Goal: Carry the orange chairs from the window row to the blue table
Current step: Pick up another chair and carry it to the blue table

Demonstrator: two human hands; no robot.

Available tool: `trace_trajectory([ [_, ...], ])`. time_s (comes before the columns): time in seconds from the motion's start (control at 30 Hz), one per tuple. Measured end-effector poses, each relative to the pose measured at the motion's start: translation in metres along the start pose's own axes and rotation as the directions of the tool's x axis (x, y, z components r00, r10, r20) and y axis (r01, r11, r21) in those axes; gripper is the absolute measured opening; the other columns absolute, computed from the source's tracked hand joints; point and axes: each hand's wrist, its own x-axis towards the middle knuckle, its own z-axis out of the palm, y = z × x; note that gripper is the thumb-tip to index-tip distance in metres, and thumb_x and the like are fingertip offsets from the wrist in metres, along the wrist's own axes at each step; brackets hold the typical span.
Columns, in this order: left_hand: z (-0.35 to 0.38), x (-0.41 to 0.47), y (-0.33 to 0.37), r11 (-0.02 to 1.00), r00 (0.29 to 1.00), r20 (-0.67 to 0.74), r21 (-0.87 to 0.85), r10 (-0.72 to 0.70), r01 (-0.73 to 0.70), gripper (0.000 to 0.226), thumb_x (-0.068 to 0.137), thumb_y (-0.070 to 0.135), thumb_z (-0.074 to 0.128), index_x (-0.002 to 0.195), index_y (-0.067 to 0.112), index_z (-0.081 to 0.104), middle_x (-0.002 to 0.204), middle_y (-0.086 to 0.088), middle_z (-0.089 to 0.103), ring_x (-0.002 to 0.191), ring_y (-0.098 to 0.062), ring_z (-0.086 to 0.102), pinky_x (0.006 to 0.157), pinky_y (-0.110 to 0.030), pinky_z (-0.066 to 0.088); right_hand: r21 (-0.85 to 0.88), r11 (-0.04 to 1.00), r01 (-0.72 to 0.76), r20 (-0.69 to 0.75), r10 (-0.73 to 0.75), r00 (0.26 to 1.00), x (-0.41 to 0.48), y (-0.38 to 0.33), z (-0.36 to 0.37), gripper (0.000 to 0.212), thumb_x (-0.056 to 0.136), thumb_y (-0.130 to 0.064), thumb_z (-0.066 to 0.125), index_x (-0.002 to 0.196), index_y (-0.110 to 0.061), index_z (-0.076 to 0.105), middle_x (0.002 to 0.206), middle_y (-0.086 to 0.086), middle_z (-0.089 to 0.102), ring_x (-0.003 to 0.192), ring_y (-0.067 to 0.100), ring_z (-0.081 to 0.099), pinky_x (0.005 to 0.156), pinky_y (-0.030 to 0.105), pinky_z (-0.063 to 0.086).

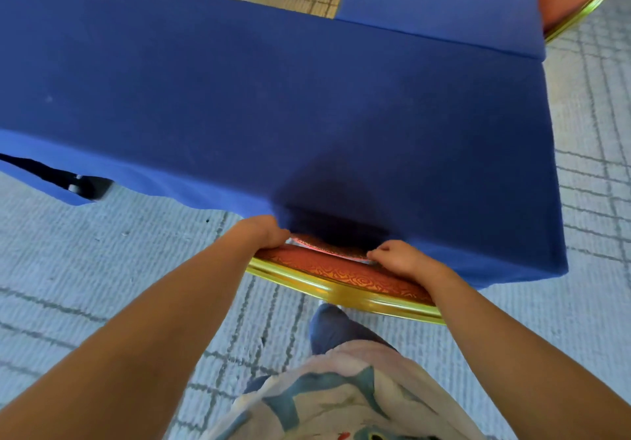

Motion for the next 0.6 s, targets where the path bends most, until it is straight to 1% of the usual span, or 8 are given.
trace_trajectory([
  [0.1,-0.004,-0.023,-0.009,0.997,0.985,-0.161,-0.025,0.065,-0.070,0.042,0.092,0.040,0.045,0.118,0.013,0.061,0.128,-0.012,0.059,0.116,-0.032,0.055,0.092,-0.037,0.044,0.071,0.995,0.071,-0.115,-0.063,0.991,-0.026,-0.026,0.003,0.039,0.093,-0.041,0.060,0.098,-0.003,0.070,0.075,0.009,0.065,0.069,0.023,0.059,0.080,0.039,0.052],
  [0.13,-0.005,-0.031,-0.013,0.996,0.974,-0.212,-0.038,0.076,-0.086,0.037,0.091,0.039,0.045,0.110,0.013,0.064,0.122,-0.011,0.062,0.112,-0.032,0.057,0.087,-0.036,0.045,0.093,0.992,0.083,-0.149,-0.069,0.986,-0.036,-0.034,0.005,0.038,0.092,-0.042,0.060,0.097,-0.006,0.070,0.073,0.007,0.062,0.067,0.023,0.058,0.079,0.041,0.053],
  [0.17,-0.006,-0.040,-0.017,0.993,0.962,-0.259,-0.056,0.089,-0.107,0.034,0.090,0.037,0.045,0.105,0.013,0.064,0.118,-0.012,0.064,0.109,-0.032,0.058,0.086,-0.036,0.046,0.102,0.989,0.106,-0.177,-0.087,0.980,-0.047,-0.043,0.007,0.037,0.091,-0.043,0.060,0.096,-0.008,0.069,0.075,0.006,0.063,0.072,0.025,0.060,0.079,0.041,0.052],
  [0.23,-0.009,-0.057,-0.024,0.981,0.934,-0.341,-0.115,0.111,-0.158,0.031,0.091,0.034,0.045,0.105,0.013,0.063,0.118,-0.011,0.064,0.111,-0.032,0.058,0.090,-0.037,0.047,0.102,0.977,0.186,-0.231,-0.158,0.960,-0.068,-0.061,0.010,0.032,0.092,-0.041,0.060,0.095,-0.009,0.068,0.087,0.006,0.066,0.090,0.030,0.063,0.081,0.038,0.048],
  [0.33,-0.010,-0.083,-0.043,0.958,0.896,-0.434,-0.209,0.089,-0.196,0.032,0.092,0.037,0.045,0.115,0.021,0.060,0.127,-0.005,0.061,0.116,-0.028,0.056,0.095,-0.037,0.046,0.115,0.957,0.268,-0.301,-0.224,0.927,-0.098,-0.090,0.016,0.040,0.094,-0.037,0.059,0.122,-0.008,0.062,0.119,0.014,0.065,0.113,0.031,0.060,0.099,0.043,0.045],
  [0.43,-0.009,-0.108,-0.070,0.940,0.874,-0.484,-0.275,0.046,-0.202,0.037,0.091,0.040,0.047,0.125,0.028,0.055,0.130,0.002,0.058,0.117,-0.023,0.056,0.097,-0.035,0.044,0.085,0.940,0.329,-0.336,-0.284,0.898,-0.126,-0.121,0.027,0.047,0.096,-0.035,0.056,0.139,-0.015,0.052,0.132,0.005,0.061,0.119,0.023,0.057,0.103,0.040,0.044],
  [0.53,-0.009,-0.131,-0.098,0.915,0.851,-0.525,-0.346,-0.005,-0.208,0.039,0.091,0.040,0.048,0.128,0.027,0.053,0.128,0.002,0.060,0.115,-0.022,0.057,0.095,-0.033,0.045,0.030,0.909,0.415,-0.349,-0.380,0.857,-0.139,-0.150,0.041,0.048,0.096,-0.036,0.055,0.142,-0.021,0.049,0.141,0.001,0.054,0.122,0.020,0.055,0.100,0.039,0.045],
  [0.6,-0.011,-0.149,-0.125,0.892,0.829,-0.555,-0.404,-0.064,-0.202,0.040,0.091,0.038,0.049,0.129,0.027,0.053,0.128,0.003,0.059,0.113,-0.021,0.058,0.094,-0.032,0.045,-0.002,0.886,0.463,-0.351,-0.434,0.830,-0.146,-0.175,0.054,0.048,0.095,-0.035,0.056,0.141,-0.022,0.048,0.141,-0.001,0.052,0.114,0.017,0.056,0.097,0.038,0.046],
])
